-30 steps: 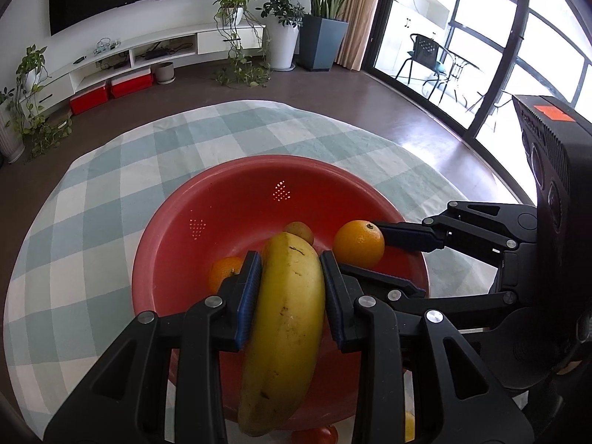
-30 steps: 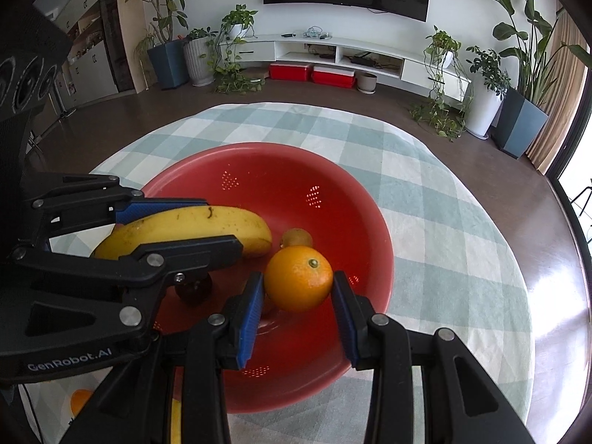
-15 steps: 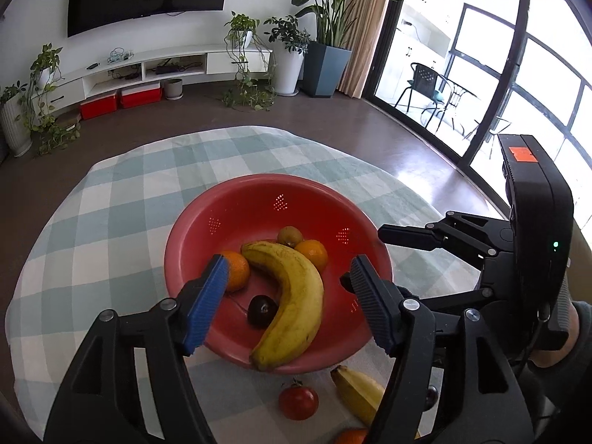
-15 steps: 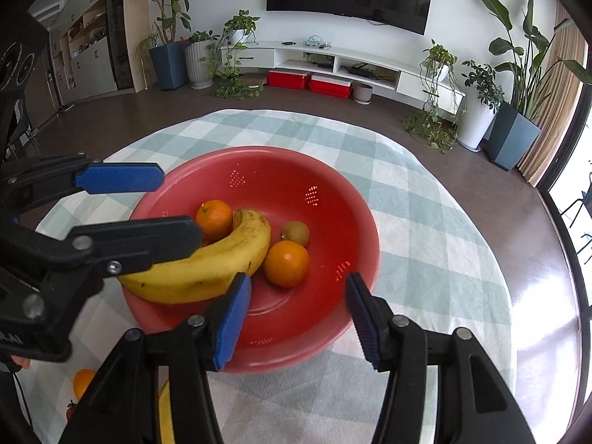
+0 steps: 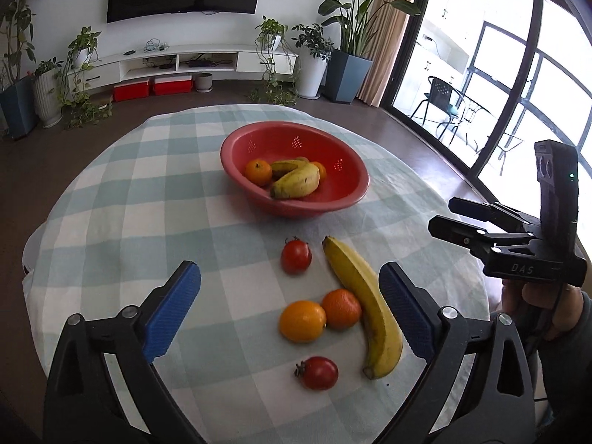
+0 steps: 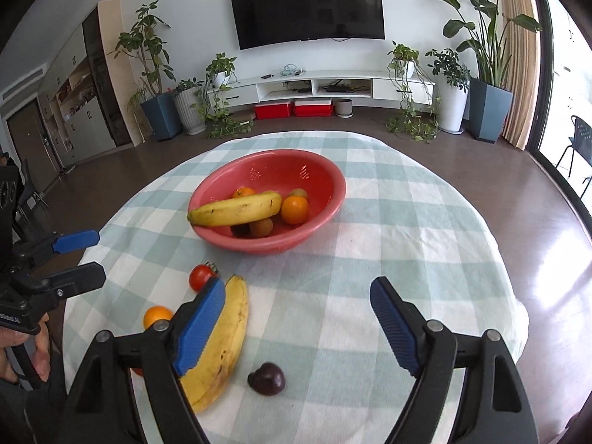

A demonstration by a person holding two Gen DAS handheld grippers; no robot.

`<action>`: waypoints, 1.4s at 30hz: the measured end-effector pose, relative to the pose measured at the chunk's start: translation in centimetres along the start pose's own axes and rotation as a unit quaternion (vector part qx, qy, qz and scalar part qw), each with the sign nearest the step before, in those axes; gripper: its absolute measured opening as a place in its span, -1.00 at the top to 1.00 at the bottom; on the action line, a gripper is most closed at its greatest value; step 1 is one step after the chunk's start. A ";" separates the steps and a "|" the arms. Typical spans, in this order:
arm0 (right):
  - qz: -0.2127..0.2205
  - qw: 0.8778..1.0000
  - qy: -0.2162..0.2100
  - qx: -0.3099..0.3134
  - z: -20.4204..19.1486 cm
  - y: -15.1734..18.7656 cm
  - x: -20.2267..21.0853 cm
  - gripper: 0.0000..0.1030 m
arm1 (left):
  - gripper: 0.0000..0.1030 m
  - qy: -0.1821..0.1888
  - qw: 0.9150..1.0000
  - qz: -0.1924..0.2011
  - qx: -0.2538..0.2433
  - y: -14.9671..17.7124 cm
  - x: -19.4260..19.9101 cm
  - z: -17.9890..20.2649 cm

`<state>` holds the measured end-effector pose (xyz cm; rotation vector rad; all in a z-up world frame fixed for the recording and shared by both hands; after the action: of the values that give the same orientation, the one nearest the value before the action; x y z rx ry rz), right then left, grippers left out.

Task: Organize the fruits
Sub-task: 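Move the left tool to a red tomato and close on it, then grasp the second banana with the right tool while the left tool holds the tomato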

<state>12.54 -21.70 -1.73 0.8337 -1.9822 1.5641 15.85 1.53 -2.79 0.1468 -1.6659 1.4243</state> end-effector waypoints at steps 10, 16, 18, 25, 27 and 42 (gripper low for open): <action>-0.019 0.997 -0.028 -0.063 -0.2 6.9 2.6 -0.61 | -0.91 0.004 0.999 -0.050 -0.008 6.9 0.0 3.2; -0.032 0.997 -0.025 -0.060 -0.6 9.6 2.9 -0.61 | -0.66 -0.002 0.997 -0.058 -0.041 7.2 -1.1 4.3; -0.034 0.997 -0.026 -0.061 -0.6 9.9 2.9 -0.61 | -0.39 -0.003 0.996 -0.074 -0.056 7.2 -1.9 4.5; -0.032 0.998 -0.025 -0.057 -0.7 10.2 3.0 -0.58 | -0.19 -0.006 0.991 -0.097 -0.088 7.5 -3.4 4.4; -0.035 0.998 -0.025 -0.055 -0.8 10.3 2.9 -0.55 | -0.06 -0.004 0.990 -0.101 -0.095 7.5 -3.8 4.6; -0.044 0.997 -0.022 -0.052 -0.8 10.6 2.3 -0.50 | 0.34 -0.006 0.988 -0.112 -0.103 7.9 -5.4 5.1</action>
<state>3.34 -19.63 -7.23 0.9089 -2.0102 1.3916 11.40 -2.55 -11.84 0.2194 -1.7362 1.0799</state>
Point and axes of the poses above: each gripper's, at about its wrist camera, not at the fingertips, and x roughly against the way its jaws point, z to its right, y to its underside, the point moved 2 cm from there along -x, roughly the way its jaws point, and after that the axes turned 10 degrees about -x, right-handed, at the moved point
